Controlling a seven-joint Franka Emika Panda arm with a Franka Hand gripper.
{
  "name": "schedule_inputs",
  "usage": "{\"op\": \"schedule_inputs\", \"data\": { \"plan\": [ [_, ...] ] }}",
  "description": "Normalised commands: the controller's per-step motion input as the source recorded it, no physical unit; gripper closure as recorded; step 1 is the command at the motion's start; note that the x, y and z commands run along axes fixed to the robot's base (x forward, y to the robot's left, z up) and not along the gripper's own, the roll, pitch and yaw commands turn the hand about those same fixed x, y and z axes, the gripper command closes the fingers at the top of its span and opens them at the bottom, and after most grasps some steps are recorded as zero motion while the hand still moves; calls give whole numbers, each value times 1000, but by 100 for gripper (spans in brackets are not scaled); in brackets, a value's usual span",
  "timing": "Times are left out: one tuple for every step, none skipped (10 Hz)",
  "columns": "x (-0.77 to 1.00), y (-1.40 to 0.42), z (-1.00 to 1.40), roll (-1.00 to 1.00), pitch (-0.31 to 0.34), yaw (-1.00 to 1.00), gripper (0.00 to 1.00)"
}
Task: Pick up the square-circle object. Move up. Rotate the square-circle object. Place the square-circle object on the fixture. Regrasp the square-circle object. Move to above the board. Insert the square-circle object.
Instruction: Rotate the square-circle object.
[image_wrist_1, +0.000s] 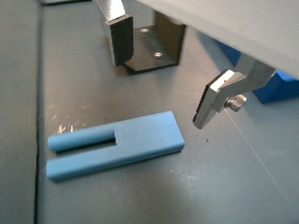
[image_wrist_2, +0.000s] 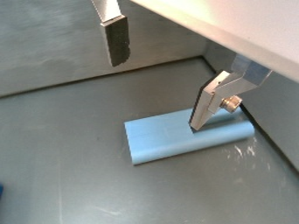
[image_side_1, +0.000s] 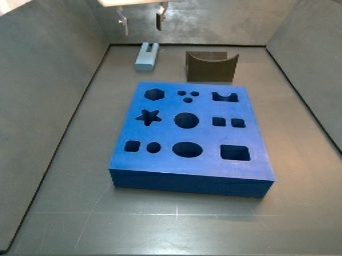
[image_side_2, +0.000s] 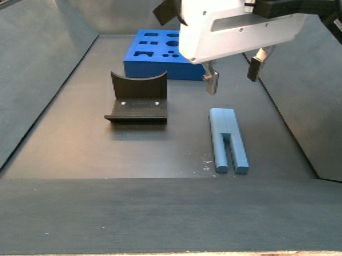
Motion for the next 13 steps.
{"op": "schedule_inputs", "data": {
  "plan": [
    [32, 2, -50, 1, 0, 1000, 0],
    [33, 1, -49, 1, 0, 1000, 0],
    [33, 2, -47, 1, 0, 1000, 0],
    [33, 2, -46, 1, 0, 1000, 0],
    [33, 2, -46, 1, 0, 1000, 0],
    [34, 2, -46, 1, 0, 1000, 0],
    [34, 2, -45, 1, 0, 1000, 0],
    [34, 2, -45, 1, 0, 1000, 0],
    [34, 2, -45, 1, 0, 1000, 0],
    [34, 2, -45, 1, 0, 1000, 0],
    [34, 2, -45, 1, -1, 1000, 0],
    [34, 2, -45, 1, -1, 1000, 0],
    [34, 2, -44, 1, -1, 1000, 0]
  ]
}}
